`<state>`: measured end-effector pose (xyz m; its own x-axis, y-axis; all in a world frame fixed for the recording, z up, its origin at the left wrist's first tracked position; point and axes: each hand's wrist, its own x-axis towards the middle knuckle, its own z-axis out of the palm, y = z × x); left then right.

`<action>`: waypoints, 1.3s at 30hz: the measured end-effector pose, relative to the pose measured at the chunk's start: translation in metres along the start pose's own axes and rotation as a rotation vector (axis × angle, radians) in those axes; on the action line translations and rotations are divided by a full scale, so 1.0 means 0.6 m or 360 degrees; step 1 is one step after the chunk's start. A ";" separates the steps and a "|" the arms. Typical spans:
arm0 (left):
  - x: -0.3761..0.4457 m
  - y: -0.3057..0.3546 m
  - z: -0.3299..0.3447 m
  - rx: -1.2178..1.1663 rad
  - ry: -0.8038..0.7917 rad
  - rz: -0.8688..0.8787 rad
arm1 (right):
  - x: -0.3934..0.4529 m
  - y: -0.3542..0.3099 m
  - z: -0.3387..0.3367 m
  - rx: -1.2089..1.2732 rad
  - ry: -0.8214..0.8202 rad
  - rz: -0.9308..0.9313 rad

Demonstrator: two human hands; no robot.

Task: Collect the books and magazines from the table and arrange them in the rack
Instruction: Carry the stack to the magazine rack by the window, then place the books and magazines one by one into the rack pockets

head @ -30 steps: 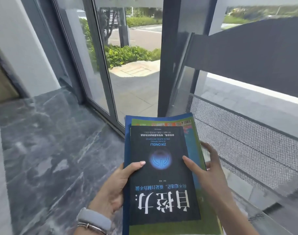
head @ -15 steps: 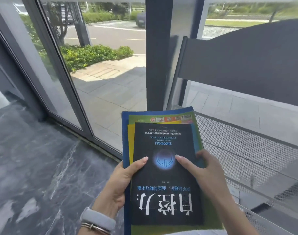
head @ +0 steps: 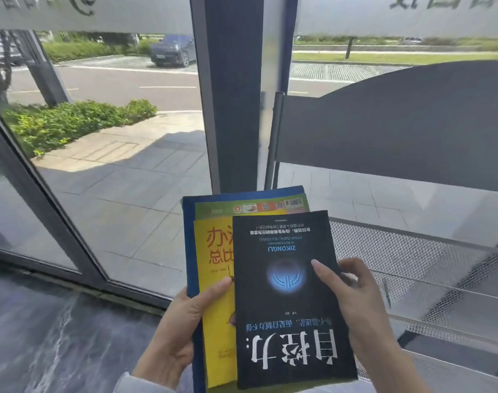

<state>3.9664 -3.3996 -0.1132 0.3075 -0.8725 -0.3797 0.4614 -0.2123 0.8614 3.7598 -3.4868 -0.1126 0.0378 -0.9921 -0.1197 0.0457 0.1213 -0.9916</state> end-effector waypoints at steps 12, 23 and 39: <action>-0.008 0.042 -0.018 -0.0032 0.0213 0.0286 | 0.082 -0.034 -0.056 0.0244 -0.0188 -0.0014; -0.063 0.047 0.005 0.0023 0.0494 0.0702 | 0.191 -0.077 -0.022 0.0205 -0.0009 -0.0561; -0.067 0.034 0.011 -0.0026 0.0576 0.0693 | 0.217 0.013 -0.006 -0.0445 0.0291 -0.0653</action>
<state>3.9577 -3.3718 -0.0781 0.7368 -0.6709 -0.0842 0.2399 0.1429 0.9602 3.7616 -3.6153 -0.1361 -0.1034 -0.9487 0.2988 -0.2486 -0.2663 -0.9313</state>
